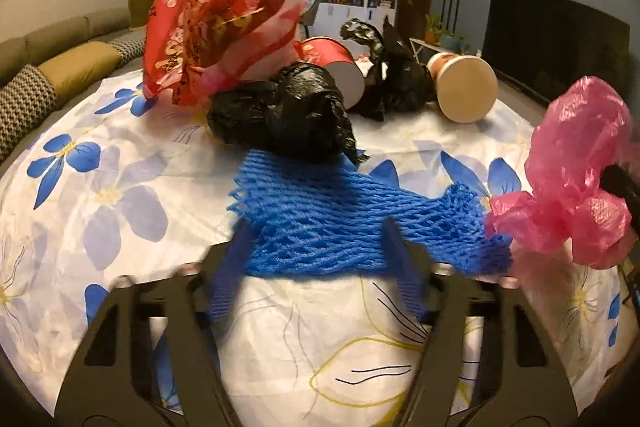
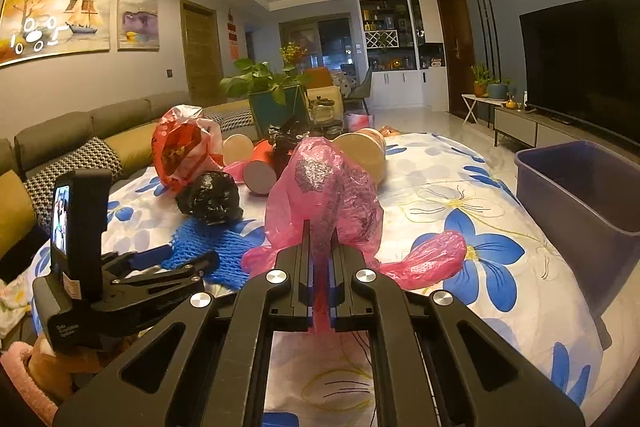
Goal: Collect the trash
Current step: 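Grasp the pink plastic bag with the right tool while the left tool grasps the blue foam net, then carry the pink bag and blue net in both tools over the grey bin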
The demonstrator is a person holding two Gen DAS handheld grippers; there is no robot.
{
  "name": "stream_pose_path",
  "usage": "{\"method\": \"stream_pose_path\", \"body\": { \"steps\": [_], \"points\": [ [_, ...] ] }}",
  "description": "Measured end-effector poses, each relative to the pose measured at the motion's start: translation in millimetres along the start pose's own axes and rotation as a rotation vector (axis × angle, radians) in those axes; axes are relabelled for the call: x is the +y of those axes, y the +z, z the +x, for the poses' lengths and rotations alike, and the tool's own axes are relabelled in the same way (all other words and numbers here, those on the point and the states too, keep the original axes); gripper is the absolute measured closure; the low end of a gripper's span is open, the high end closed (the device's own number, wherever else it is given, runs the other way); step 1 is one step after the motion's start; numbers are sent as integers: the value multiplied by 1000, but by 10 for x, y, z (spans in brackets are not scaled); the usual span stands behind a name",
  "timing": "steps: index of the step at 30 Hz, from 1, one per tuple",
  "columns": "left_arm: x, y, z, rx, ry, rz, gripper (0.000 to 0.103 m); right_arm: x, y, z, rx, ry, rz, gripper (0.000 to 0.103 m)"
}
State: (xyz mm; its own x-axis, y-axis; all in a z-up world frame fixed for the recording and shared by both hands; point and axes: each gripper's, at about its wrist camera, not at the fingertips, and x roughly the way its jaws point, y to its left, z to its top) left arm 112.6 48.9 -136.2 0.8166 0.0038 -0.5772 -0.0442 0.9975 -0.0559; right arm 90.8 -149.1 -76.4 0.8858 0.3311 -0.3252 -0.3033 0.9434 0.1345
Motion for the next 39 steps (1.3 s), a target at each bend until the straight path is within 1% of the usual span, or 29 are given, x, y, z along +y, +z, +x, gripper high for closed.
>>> {"method": "stream_pose_path", "body": {
  "steps": [1,2,3,4,6,8,10,14,21,24,27,31,34,39],
  "points": [
    [-8,-6,-5,-2,1,3,57,-9,8,-2,1,2,-1,97],
    [-13,-14,-13,-3,-9,8,67,-8,4,-11,4,3,-1,97],
    [-16,-17,-22,-3,-21,11,79,3,4,-9,5,3,-1,97],
    [-18,-16,-28,-4,-28,13,88,8,8,-13,6,4,-1,97],
    [-34,-23,-44,-11,-38,19,91,10,7,-32,8,0,-2,97],
    [-32,-22,-69,-16,-48,12,93,3,10,-63,7,-2,0,97],
    [3,-28,-130,-26,-74,-20,94,0,15,-92,5,-6,-2,97],
    [14,-37,-318,-48,-103,-42,94,-17,53,-165,-10,-19,-7,97],
    [-93,97,-842,-176,-129,-16,94,-84,153,-294,-54,-51,-1,97],
    [-153,176,-965,-213,-141,-9,94,-124,179,-367,-73,-67,1,97],
    [-243,267,-1017,-228,-157,4,94,-179,223,-440,-94,-91,1,97],
    [-434,420,-1022,-240,-196,34,94,-358,314,-540,-129,-146,9,97],
    [-657,551,-1016,-260,-229,74,94,-519,395,-609,-153,-196,19,97],
    [-1100,781,-950,-281,-318,125,94,-873,537,-722,-201,-312,42,97]
  ]
}}
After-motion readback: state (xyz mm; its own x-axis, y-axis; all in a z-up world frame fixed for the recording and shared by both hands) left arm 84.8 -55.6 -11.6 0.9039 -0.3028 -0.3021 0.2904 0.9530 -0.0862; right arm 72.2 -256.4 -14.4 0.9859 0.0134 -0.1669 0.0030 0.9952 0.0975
